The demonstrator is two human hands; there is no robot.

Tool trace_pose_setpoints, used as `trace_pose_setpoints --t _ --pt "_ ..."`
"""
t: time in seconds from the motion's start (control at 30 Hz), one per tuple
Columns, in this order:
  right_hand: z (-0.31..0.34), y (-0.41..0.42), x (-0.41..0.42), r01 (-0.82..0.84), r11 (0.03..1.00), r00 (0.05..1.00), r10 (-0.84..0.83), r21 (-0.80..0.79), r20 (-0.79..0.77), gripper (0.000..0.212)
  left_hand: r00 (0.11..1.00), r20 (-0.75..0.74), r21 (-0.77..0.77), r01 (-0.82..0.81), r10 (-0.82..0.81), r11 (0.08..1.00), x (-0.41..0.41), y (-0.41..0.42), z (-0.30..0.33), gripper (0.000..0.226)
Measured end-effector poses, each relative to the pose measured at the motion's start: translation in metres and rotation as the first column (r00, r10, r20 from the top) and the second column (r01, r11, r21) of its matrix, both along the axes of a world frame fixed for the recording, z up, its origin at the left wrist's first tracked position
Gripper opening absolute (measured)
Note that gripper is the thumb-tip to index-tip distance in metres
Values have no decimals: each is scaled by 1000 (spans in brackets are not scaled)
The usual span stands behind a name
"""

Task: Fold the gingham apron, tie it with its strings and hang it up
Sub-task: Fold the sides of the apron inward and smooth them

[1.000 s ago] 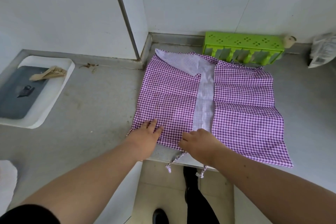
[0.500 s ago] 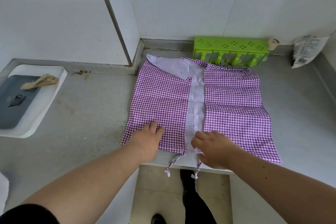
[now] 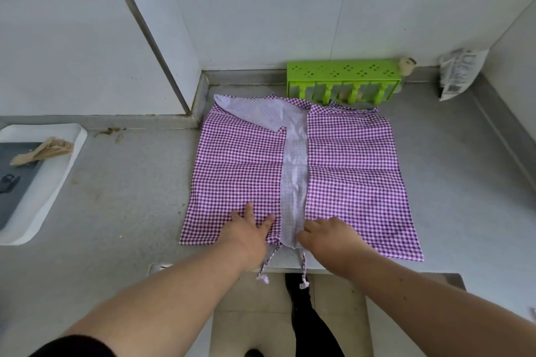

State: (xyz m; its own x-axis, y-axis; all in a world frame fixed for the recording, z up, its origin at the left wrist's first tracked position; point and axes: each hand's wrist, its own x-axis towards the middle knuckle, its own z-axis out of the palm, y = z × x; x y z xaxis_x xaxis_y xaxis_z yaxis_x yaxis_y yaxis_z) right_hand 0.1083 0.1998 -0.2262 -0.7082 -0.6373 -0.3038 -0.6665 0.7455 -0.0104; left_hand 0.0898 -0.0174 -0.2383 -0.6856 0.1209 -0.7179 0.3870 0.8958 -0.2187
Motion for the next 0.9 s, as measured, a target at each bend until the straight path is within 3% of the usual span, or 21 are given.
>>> trace_pose_setpoints --t 0.13,0.27,0.37,0.47,0.77,0.9 --pt "-6 8 2 -9 1000 1000 9 -12 -6 48 1000 -10 -10 -10 9 1000 2 -1 1 88" --pt "-14 33 8 220 975 975 -220 44 8 64 998 -59 68 -19 23 998 1 -16 8 95" --pt "-12 46 11 420 907 904 -421 29 70 49 996 -78 141 -20 32 990 1 -32 10 87" --pt "-6 49 11 513 859 849 -507 2 149 36 997 -64 160 -20 30 987 4 -42 11 83" --pt "10 53 25 502 856 832 -517 123 203 33 992 83 147 78 -91 986 19 -51 42 68" --pt "26 51 42 473 866 833 -499 161 239 33 992 123 145 22 -40 989 32 -53 61 49"
